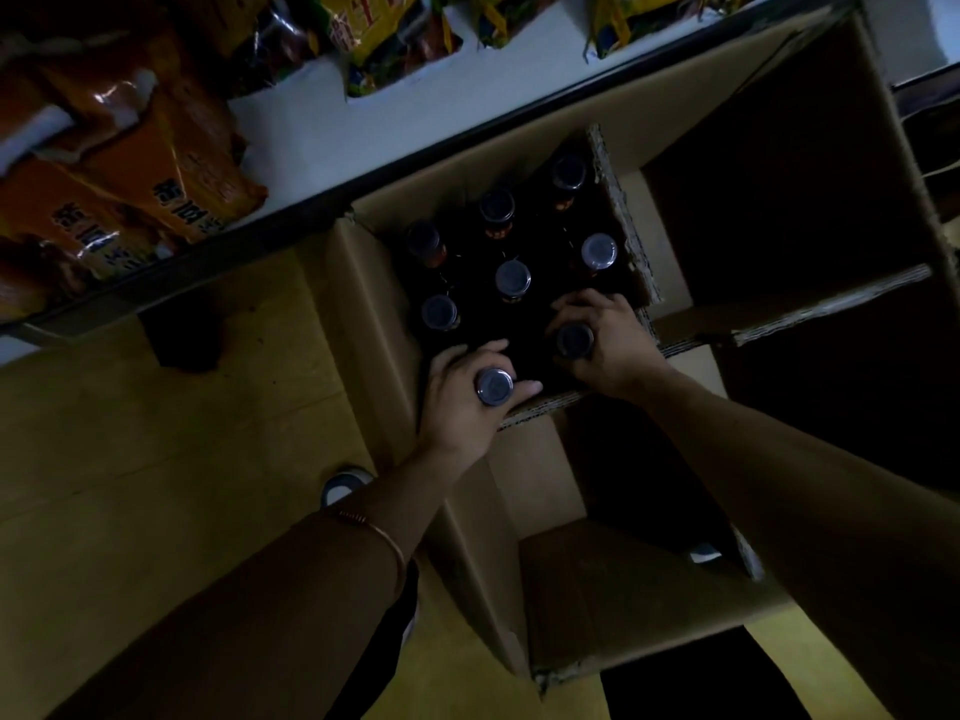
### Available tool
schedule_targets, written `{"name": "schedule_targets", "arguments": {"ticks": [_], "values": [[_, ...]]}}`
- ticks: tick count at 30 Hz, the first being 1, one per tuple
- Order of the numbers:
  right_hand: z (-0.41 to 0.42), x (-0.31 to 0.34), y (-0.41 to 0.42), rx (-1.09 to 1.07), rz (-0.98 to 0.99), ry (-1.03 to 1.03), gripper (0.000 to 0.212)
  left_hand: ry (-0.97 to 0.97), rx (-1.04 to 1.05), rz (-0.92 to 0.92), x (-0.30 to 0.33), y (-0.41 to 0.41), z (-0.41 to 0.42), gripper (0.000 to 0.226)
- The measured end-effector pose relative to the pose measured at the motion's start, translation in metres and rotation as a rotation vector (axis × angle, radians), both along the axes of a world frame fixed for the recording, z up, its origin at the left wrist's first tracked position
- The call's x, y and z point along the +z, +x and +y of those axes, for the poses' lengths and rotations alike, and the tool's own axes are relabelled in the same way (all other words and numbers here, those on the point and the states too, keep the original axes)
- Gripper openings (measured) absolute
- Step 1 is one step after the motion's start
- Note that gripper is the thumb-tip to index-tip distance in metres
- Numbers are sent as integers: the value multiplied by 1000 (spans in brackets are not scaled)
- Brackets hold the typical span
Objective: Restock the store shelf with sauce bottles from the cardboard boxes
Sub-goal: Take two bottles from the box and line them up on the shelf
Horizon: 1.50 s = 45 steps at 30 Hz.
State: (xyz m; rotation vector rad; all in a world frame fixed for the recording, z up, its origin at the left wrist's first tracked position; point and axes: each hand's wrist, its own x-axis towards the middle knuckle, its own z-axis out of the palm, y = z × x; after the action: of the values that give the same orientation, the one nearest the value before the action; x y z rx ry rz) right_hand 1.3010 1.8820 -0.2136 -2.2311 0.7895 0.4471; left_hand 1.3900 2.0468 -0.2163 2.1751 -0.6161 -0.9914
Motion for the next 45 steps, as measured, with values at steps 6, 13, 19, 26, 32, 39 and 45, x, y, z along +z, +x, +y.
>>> {"name": "schedule_targets", "arguments": {"ticks": [6,13,19,26,32,39,45], "values": [[-8,48,-7,-209,-221,160,28,-72,-28,-102,53,2,-15,24],[-26,157,-5,-449,-412,228,10,-243,30,-69,160,6,-52,53],[-35,265,-22,-553,-601,231,22,-366,41,-46,263,8,-84,28],[-37,427,-58,-556,-789,196,23,-606,-66,54,421,-10,-90,34],[-28,570,-79,-551,-896,57,25,-679,-334,128,556,-11,-101,27],[-6,714,-101,-696,-991,-107,26,-771,-592,108,690,-20,-114,24],[23,822,-146,-917,-1067,-226,32,-828,-849,202,800,-54,-120,30]]}}
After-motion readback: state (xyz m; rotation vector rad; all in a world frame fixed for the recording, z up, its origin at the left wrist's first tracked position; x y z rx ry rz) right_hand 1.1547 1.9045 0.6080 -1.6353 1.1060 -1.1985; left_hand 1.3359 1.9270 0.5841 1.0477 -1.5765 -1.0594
